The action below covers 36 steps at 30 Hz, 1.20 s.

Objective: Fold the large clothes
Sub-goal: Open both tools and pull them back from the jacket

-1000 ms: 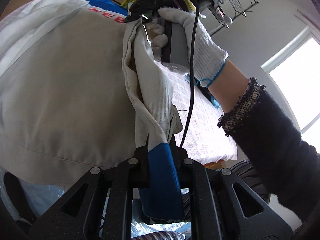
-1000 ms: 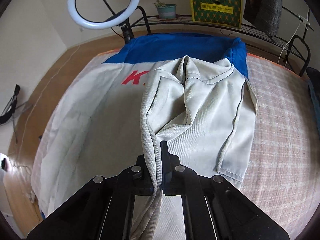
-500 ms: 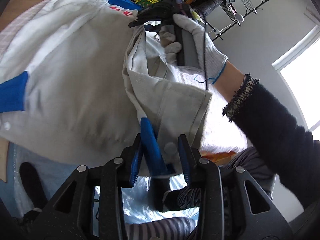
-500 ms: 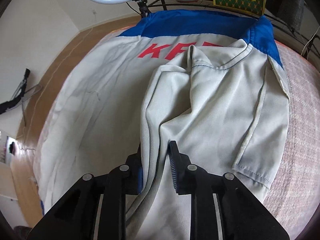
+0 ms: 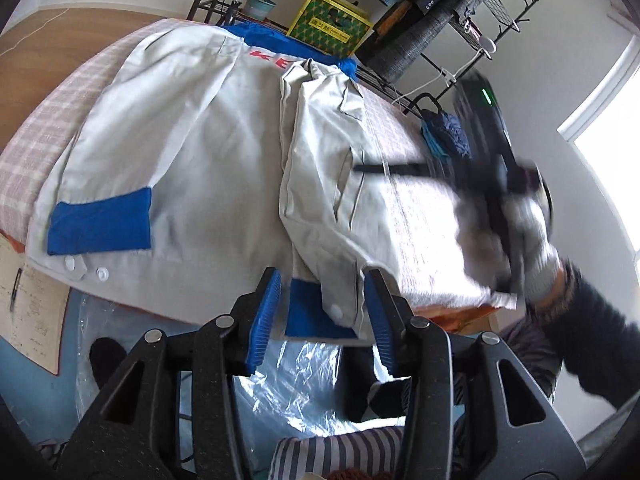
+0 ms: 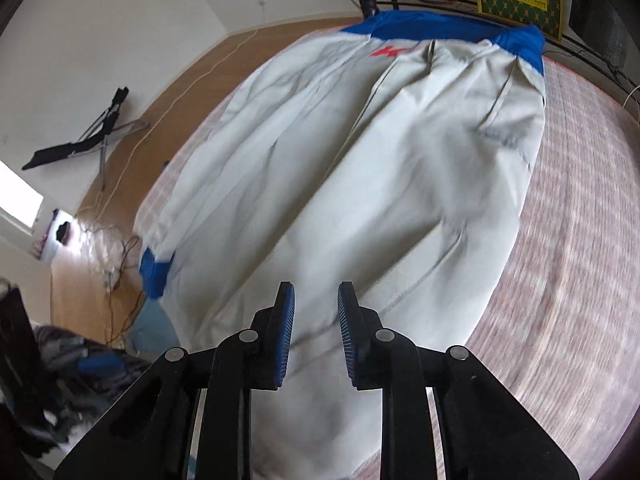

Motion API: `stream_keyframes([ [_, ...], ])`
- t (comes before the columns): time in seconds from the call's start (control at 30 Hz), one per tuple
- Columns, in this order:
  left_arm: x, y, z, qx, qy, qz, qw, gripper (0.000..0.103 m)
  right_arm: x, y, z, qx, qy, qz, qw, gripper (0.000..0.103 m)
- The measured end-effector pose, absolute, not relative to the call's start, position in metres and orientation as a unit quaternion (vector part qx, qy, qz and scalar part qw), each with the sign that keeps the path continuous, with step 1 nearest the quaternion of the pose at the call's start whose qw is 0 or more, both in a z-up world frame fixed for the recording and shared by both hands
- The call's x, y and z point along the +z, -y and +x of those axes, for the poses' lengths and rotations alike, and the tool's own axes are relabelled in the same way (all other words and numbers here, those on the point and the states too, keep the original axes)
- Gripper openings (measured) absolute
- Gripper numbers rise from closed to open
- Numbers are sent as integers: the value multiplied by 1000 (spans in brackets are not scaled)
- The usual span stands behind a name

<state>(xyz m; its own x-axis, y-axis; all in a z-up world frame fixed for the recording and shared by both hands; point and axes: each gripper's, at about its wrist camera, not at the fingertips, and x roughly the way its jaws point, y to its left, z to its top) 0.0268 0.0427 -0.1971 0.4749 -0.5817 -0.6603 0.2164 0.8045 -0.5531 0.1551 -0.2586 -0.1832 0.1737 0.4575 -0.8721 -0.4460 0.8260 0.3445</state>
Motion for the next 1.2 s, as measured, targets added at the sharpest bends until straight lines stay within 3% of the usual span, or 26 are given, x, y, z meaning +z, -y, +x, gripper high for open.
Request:
stream_keyframes([
  [0.3, -211, -26, 60, -249, -487, -225, 807, 43, -229, 262, 11, 338, -647, 31, 683, 19],
  [0.43, -223, -3, 59, -232, -506, -156, 816, 43, -208, 275, -17, 320, -607, -11, 728, 19],
  [0.5, -233, -1, 61, -216, -514, -145, 818, 36, -197, 289, -15, 297, -592, 2, 749, 20],
  [0.53, -240, -4, 62, -210, -519, -158, 813, 26, -193, 295, -10, 282, -587, 6, 759, 20],
  [0.57, -246, -9, 65, -203, -525, -170, 809, 21, -192, 302, -7, 272, -585, 11, 764, 23],
  [0.6, -252, -13, 68, -204, -531, -183, 802, 18, -194, 308, 1, 262, -587, 18, 766, 35],
  [0.67, -263, -21, 71, -206, -542, -215, 785, 15, -202, 316, 8, 247, -596, 36, 763, 46],
  [0.87, -265, -17, 67, -210, -537, -201, 792, 12, -227, 303, 29, 267, -609, 78, 743, 46],
  [0.93, -265, -15, 66, -209, -537, -202, 792, 10, -231, 297, 32, 271, -605, 79, 744, 40],
  [0.97, -265, -15, 67, -210, -537, -206, 790, 10, -230, 292, 32, 272, -601, 72, 748, 25],
  [1.0, -265, -15, 66, -214, -539, -213, 787, 10, -229, 289, 34, 276, -600, 68, 748, 16],
  [1.07, -260, -15, 62, -220, -536, -220, 785, 8, -221, 284, 34, 276, -597, 74, 749, 9],
  [1.2, -247, -5, 52, -232, -520, -195, 799, 8, -191, 285, 23, 279, -573, 51, 769, 8],
])
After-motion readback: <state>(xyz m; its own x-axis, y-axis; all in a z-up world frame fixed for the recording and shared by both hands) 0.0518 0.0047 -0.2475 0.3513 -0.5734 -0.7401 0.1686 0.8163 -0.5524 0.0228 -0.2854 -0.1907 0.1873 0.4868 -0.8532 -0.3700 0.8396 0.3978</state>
